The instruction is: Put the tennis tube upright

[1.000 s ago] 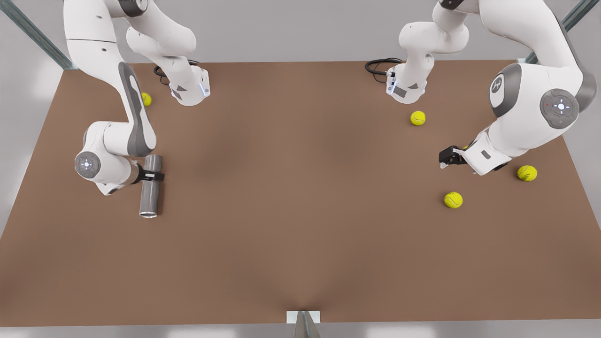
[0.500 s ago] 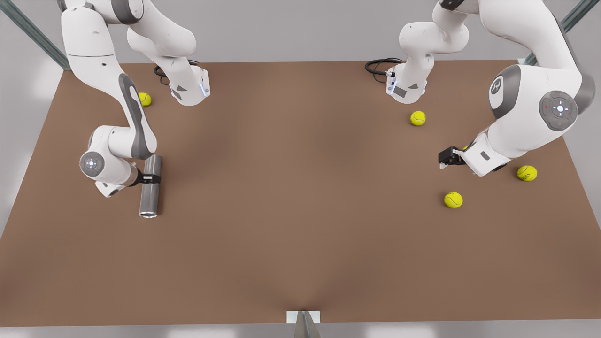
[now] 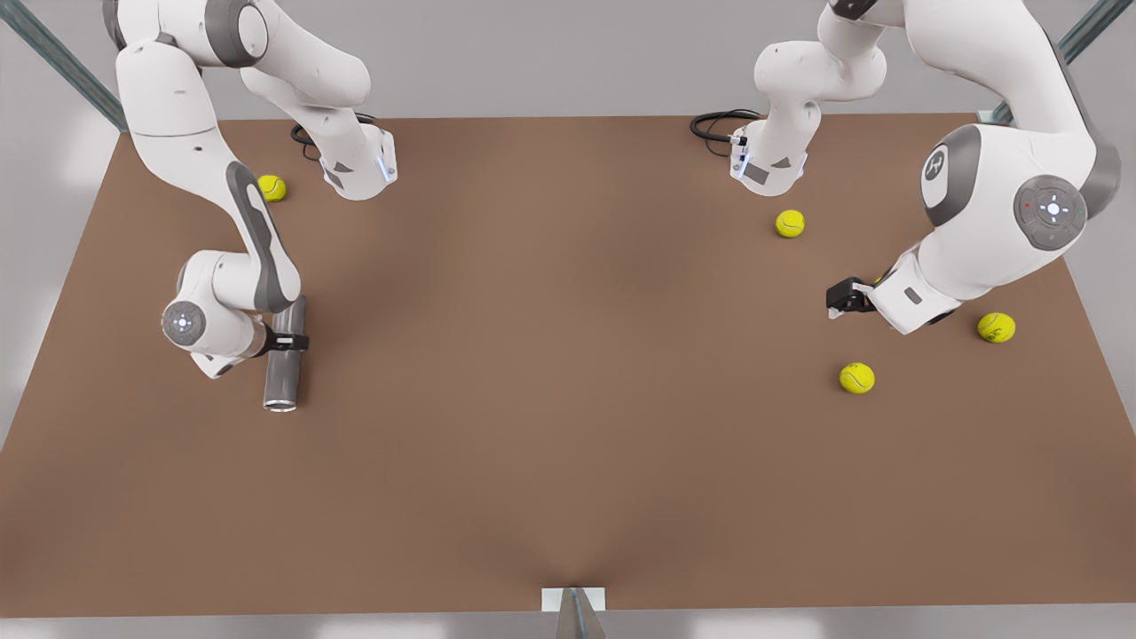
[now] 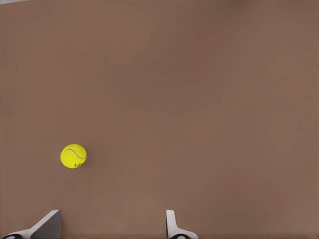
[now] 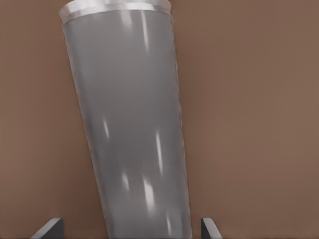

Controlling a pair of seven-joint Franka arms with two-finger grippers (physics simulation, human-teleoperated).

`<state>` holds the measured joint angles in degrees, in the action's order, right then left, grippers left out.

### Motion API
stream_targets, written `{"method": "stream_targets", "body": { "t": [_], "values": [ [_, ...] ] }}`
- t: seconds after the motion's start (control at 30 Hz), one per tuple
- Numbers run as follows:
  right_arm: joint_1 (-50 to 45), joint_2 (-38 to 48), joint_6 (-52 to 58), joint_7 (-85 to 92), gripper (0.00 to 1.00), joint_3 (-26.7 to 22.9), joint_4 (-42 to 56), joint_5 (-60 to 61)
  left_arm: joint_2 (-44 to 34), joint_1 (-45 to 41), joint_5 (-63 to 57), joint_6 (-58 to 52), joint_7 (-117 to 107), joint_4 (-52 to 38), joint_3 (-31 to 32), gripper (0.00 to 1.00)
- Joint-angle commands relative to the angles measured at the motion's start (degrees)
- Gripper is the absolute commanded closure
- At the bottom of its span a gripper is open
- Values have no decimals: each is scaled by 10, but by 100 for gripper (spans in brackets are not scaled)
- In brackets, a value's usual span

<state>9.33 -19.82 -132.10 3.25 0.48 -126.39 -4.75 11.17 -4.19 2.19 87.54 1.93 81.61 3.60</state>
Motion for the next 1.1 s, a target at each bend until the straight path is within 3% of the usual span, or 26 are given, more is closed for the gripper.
{"method": "stream_targets", "body": {
  "t": [0.0,0.8,1.07],
  "values": [
    [1,-2,0,0,0,0,0,0,0,0,0,0,0,0,0,0],
    [18,-51,-30,1,0,0,4,0,2,-1,0,0,0,7,0,0],
    [19,-51,-28,3,15,0,5,1,3,-1,0,-1,-1,12,0,0]
  ]
}}
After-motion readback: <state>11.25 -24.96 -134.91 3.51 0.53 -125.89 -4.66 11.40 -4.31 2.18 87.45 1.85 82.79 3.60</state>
